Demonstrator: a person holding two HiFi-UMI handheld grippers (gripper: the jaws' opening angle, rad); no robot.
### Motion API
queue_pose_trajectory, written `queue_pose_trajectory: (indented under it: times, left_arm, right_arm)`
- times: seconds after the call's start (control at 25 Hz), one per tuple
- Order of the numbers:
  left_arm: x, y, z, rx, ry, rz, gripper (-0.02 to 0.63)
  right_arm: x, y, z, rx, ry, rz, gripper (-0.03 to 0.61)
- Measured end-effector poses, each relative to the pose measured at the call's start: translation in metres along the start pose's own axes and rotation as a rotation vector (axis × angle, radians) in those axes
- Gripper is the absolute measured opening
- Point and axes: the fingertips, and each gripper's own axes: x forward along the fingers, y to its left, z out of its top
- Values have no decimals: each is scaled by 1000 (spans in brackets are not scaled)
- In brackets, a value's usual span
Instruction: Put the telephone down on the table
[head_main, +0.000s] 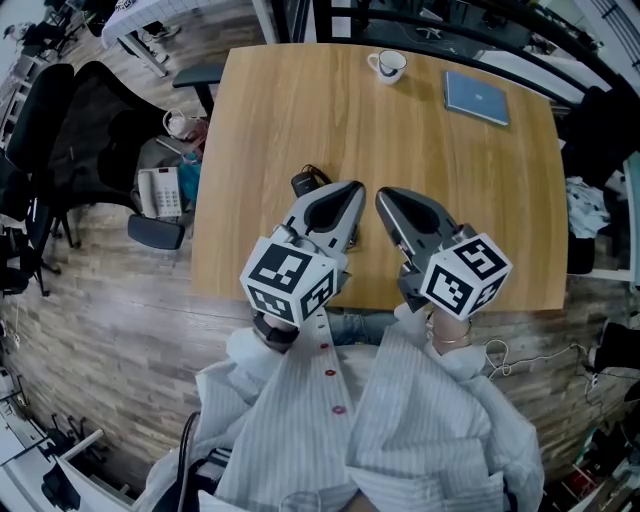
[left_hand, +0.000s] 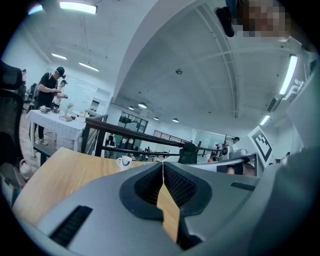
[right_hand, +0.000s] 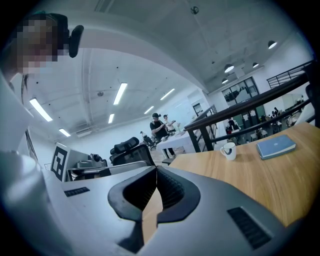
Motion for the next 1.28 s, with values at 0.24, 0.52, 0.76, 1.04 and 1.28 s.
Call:
queue_pose_trajectory:
  times: [0.24,0.52,0.76,1.04,1.28]
  left_arm:
    - [1,0,0,-4,4,-4,15]
    - [4,1,0,-2,6,-8,15]
    - [5,2,-2,-1,11,-11,15]
    - [5,2,-4,-4,14,-7,15]
    - [3,3,-5,-11,19,0,15]
  right_arm:
    - [-1,0,-2,0,9,-8,34]
    - [-1,-3,-4,-4,17,-13,34]
    - [0,-4,-5,-7,25,-7,34]
    - [1,-7,-10,11,27,-15,34]
    - [1,-7,-11,23,29,-16,34]
